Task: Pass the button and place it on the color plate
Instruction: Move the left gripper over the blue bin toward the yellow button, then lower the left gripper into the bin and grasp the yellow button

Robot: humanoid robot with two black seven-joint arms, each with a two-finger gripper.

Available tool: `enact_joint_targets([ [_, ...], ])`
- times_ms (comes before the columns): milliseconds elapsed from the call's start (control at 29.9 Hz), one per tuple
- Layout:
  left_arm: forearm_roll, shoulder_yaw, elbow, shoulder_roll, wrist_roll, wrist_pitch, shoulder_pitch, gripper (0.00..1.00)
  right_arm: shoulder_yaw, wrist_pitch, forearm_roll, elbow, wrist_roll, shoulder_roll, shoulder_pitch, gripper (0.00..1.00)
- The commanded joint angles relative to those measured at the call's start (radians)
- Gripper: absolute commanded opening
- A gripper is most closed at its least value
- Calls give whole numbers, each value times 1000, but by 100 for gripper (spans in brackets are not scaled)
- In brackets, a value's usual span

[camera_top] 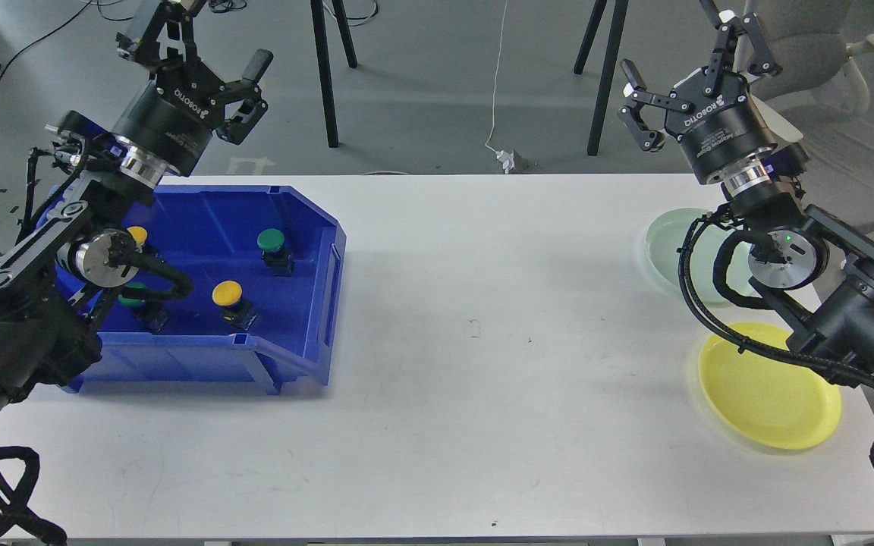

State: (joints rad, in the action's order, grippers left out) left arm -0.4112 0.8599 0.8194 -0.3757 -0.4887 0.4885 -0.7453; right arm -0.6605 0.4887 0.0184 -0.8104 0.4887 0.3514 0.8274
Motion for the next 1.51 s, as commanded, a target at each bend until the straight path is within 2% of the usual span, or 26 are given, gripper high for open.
enact_joint_targets([
  [0, 20, 21, 41, 35, 0, 0, -2, 100, -1, 0, 0, 1, 0, -5, 4, 99],
  [234, 19, 68, 403, 29, 0, 0, 46, 100, -1, 0, 0, 2, 0, -5, -10, 99],
  [435, 20, 59, 523, 23, 0, 0, 66, 100, -2, 0, 0, 5, 0, -5, -19, 99],
  [502, 19, 56, 590, 26, 0, -121, 73, 100, -2, 0, 0, 5, 0, -5, -28, 99],
  [602, 5, 12, 650, 20, 0, -246, 72, 100, -2, 0, 0, 4, 0, -5, -40, 99],
  [669, -39, -53, 647, -6, 0, -283, 63, 100, -2, 0, 0, 2, 0, -5, -50, 99],
  [770, -193, -149, 649, -151, 0, -315, 35, 100, -4, 0, 2, 1, 0, -3, -56, 99],
  [903, -320, -300, 650, -378, 0, -291, -40, 100, -13, 0, 2, 2, 0, -2, -60, 99],
  [1071, -527, -418, 643, -597, 0, -110, -146, 100, -18, 0, 2, 4, 0, -5, -63, 99],
  [1204, -711, -496, 627, -680, 0, -6, -186, 100, -18, 0, 2, 4, 0, -5, -63, 99],
  [1472, -948, -697, 511, -672, 0, 0, -276, 100, -27, 0, 2, -9, 0, -5, -88, 99],
])
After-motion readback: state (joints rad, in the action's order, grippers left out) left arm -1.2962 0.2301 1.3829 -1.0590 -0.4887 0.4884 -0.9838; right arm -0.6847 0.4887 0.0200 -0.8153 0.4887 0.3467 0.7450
